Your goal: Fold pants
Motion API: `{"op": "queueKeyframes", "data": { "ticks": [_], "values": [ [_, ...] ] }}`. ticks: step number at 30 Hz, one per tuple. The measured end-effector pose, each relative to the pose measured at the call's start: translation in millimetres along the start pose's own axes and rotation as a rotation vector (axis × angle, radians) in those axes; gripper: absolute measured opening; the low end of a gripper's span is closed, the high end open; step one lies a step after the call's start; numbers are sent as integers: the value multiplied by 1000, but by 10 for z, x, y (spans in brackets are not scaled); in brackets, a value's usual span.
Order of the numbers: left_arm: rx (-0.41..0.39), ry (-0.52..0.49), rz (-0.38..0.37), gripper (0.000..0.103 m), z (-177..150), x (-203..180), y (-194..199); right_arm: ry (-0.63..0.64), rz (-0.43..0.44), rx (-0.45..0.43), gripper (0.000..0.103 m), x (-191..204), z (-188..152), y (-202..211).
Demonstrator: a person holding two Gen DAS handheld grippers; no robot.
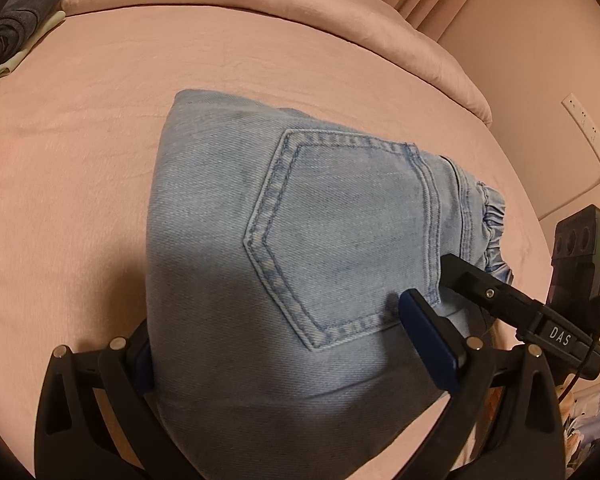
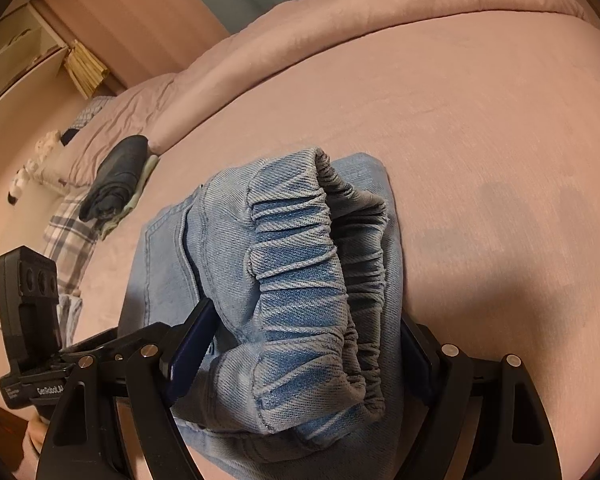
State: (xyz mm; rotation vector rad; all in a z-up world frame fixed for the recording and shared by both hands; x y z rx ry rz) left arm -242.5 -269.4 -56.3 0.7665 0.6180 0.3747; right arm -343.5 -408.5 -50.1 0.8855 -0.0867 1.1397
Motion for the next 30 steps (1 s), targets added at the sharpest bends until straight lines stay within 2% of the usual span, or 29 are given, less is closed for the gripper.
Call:
{"op": "queueKeyframes", "data": {
  "ticks": [30],
  "values": [
    [24, 2, 14, 101, 22, -3, -49, -6, 4, 3, 84, 15, -36, 5]
  ]
}}
Point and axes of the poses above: each gripper's, at about its wrist camera, not at the fingertips, and y roughly against the way its jaws point, x to its left, z to its top, the point moved 10 cm from there along -y, roughly the way its jaws point, and after that the axes turned 6 degrees about -x, right-handed, at the moved point
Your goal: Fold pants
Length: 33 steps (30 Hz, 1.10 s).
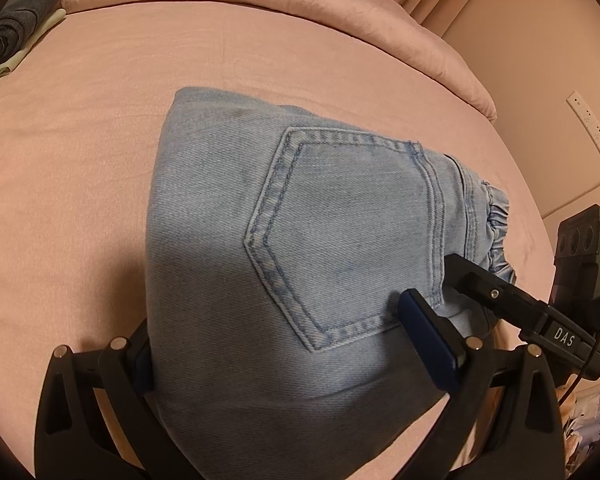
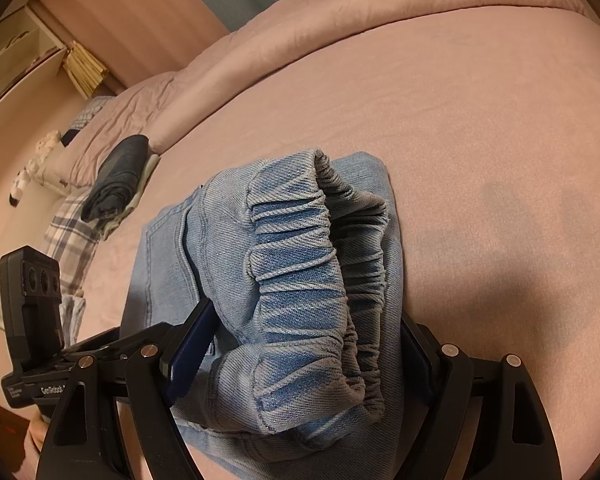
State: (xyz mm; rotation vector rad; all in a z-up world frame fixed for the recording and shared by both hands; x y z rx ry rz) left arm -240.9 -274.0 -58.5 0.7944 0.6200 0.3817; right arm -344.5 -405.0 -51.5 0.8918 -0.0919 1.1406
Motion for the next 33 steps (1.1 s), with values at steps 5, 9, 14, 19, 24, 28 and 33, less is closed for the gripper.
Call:
{"op": "queueKeyframes", "data": {
  "ticks": [5, 9, 14, 19, 24, 28, 33],
  "values": [
    [1, -1, 0, 101, -4, 7, 2, -1, 2, 0, 84, -1, -2, 5],
    [2, -5, 2, 101, 1, 5, -14, -6, 4, 1, 84, 9, -20, 24],
    [1, -10, 9, 101, -16, 6, -14, -6, 4, -1, 84, 10, -25, 25],
    [2, -10, 11, 101, -20, 16, -8, -7, 5, -1, 84, 18, -31, 27],
    [4, -10, 14, 101, -11, 6, -18, -8, 6, -2, 84, 11, -19, 25],
    [4, -11, 18, 101, -6, 2, -26, -7, 6, -2, 84, 12, -27, 28],
    [4, -15, 18, 101, -8, 3, -26, -8, 6, -3, 84, 9, -28, 25]
  ]
}}
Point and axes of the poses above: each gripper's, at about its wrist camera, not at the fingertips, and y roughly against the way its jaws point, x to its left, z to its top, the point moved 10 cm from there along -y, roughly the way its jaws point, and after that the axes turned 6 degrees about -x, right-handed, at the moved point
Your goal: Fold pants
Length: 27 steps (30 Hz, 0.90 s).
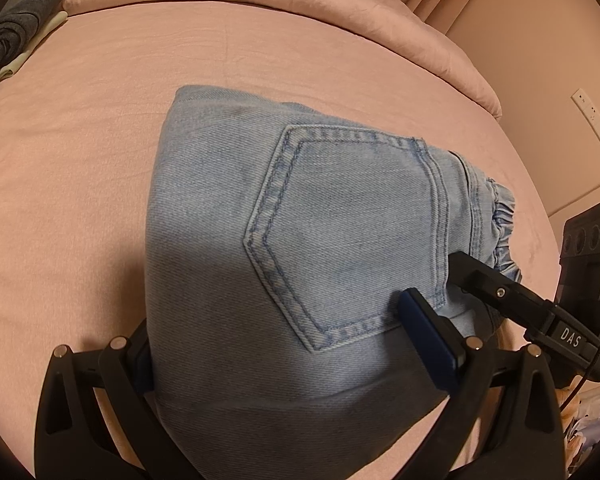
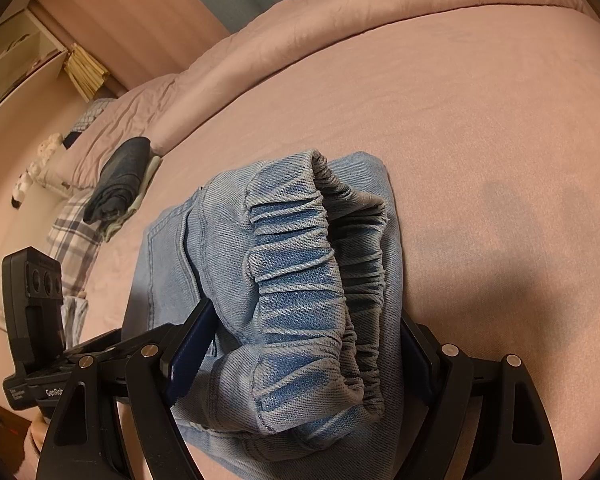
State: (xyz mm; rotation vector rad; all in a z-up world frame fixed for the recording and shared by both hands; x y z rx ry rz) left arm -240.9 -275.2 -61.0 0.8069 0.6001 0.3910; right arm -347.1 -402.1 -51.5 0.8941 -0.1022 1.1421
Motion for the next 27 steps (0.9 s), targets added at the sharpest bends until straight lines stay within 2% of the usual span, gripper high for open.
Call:
{"op": "queueKeyframes", "data": {
  "ticks": [8, 13, 18, 27],
  "values": [
    [-1, 2, 2, 100, 2, 2, 2, 0, 0, -1, 84, -9, 13, 0],
    [-7, 7, 14, 93, -10, 43, 28, 4, -6, -11, 83, -30, 44, -2],
    [-11, 12, 25, 85, -16, 93, 64, 10, -6, -20, 76, -30, 54, 19],
    [-13, -52, 107, 80, -31, 84, 87, 80, -65, -40, 72, 11, 64, 13]
  ]
}}
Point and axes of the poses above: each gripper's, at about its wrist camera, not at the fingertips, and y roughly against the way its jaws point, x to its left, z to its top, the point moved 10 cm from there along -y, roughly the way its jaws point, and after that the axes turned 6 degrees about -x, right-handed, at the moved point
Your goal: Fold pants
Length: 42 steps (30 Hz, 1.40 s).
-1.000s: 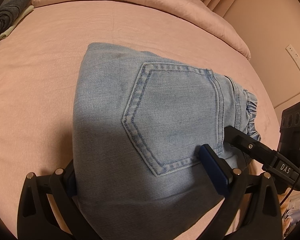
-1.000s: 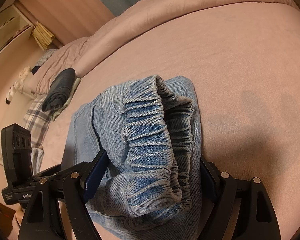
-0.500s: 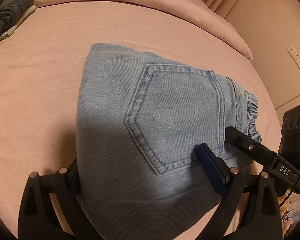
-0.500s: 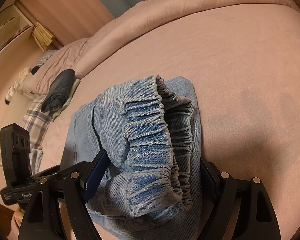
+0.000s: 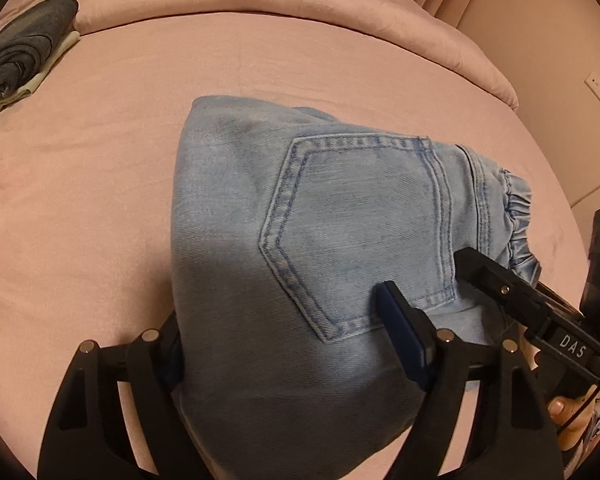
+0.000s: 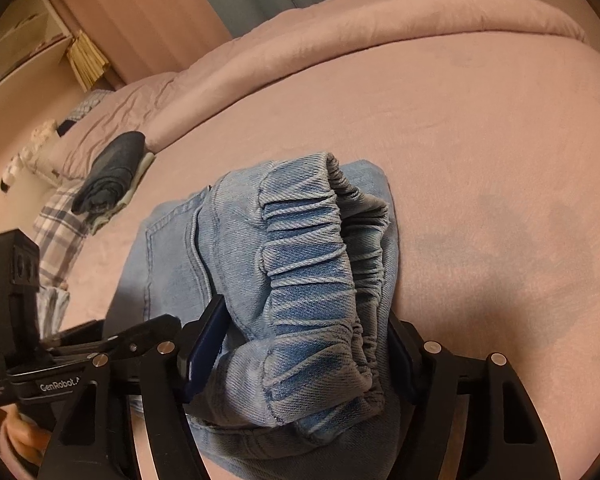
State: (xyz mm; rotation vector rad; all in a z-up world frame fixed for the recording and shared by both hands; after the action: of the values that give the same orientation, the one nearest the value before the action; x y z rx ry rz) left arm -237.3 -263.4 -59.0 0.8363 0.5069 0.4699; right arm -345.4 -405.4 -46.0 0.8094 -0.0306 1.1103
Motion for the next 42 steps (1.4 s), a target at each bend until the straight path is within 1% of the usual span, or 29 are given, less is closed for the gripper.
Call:
{"op": "queueKeyframes", "data": {
  "ticks": [8, 16, 26, 42],
  "values": [
    [-14, -23, 28, 74, 34, -41, 19, 46, -42, -25, 68, 50, 37, 28],
    [-39, -47, 66, 65, 55, -33, 56, 103, -90, -65, 64, 132, 58, 88],
    [-72, -66, 92, 59, 59, -69, 127, 129, -111, -96, 62, 184, 66, 165],
    [-100, -58, 97, 58, 80, -143, 150, 142, -119, -120, 62, 234, 59, 224]
  ]
}}
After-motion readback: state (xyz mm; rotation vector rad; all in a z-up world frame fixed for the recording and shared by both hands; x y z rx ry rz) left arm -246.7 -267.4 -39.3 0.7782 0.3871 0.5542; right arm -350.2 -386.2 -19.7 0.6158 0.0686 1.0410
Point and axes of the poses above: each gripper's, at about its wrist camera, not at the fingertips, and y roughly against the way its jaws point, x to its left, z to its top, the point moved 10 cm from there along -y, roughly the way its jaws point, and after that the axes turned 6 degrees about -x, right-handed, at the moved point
